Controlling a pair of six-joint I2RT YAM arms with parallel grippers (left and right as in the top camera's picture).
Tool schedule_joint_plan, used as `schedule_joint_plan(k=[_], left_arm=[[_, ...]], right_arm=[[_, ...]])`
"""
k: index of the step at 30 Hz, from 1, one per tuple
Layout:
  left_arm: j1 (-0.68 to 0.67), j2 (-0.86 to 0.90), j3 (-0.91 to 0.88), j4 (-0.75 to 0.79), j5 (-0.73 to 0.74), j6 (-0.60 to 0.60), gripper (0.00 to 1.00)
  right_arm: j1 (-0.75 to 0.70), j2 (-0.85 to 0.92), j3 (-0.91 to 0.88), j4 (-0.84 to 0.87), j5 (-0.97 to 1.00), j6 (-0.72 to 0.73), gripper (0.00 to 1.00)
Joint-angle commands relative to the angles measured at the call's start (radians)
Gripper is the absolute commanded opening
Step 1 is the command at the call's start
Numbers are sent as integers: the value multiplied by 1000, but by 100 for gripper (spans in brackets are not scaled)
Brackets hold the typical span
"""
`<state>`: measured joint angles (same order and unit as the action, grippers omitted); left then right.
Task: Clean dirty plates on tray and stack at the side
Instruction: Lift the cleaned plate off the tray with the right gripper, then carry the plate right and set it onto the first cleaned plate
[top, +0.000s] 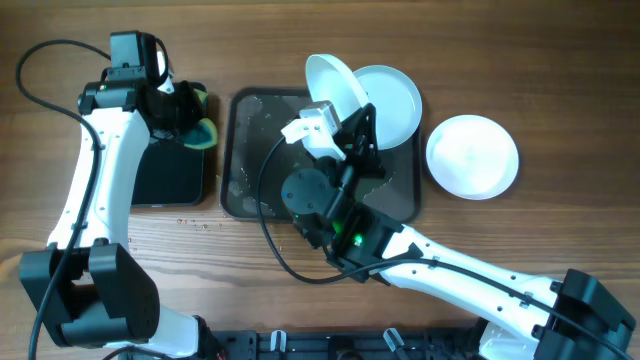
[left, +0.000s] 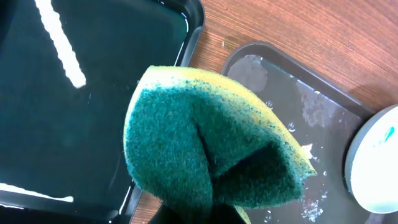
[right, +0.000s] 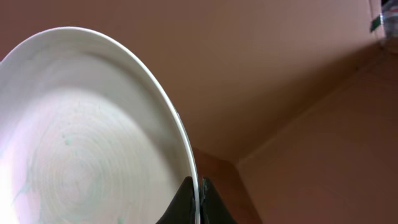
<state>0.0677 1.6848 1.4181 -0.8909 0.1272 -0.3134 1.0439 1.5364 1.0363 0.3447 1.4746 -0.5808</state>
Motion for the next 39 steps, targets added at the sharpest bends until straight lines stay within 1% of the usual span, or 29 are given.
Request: schedule_joint_plan(k=[1, 7, 11, 13, 17, 20, 21, 24, 25, 26, 27, 30, 33, 36, 39], left_arm=[[2, -2, 5, -2, -7, -13, 4], [2, -2, 5, -2, -6, -13, 4], [2, -2, 5, -2, -6, -13, 4], [2, -2, 5, -2, -6, -13, 4], [2, -2, 5, -3, -6, -13, 4], [2, -2, 5, -1, -6, -13, 4], [2, -2, 5, -1, -6, -13, 4], [2, -2, 5, -1, -6, -13, 4], [2, -2, 5, -1, -6, -13, 4], [2, -2, 5, -1, -6, -13, 4], [2, -2, 5, -1, -6, -13, 4], [2, -2, 5, -2, -6, -13, 4], [2, -2, 5, -2, -6, -13, 4], [2, -2, 5, -2, -6, -13, 4], [2, -2, 5, -5, -6, -13, 4]], right_arm=[[2, -15, -29, -2, 46, 55, 4], [2, -15, -92, -1, 46, 97, 4], [3, -15, -125, -1, 47, 193, 4], [10, -16, -127, 5, 46, 278, 4], [13, -16, -127, 79, 42, 290, 4], [13, -16, -128, 71, -27, 296, 4], [13, -16, -128, 49, -64, 305, 4], [12, -16, -128, -84, -185, 413, 4], [11, -16, -128, -146, -226, 472, 4], [1, -16, -127, -246, -308, 594, 4], [-8, -16, -127, -298, -360, 663, 4], [-42, -27, -121, -426, -518, 855, 4], [-106, -79, -114, -551, -737, 1028, 4], [-193, -158, -114, -637, -932, 1107, 4], [-318, -265, -114, -712, -1121, 1158, 4]])
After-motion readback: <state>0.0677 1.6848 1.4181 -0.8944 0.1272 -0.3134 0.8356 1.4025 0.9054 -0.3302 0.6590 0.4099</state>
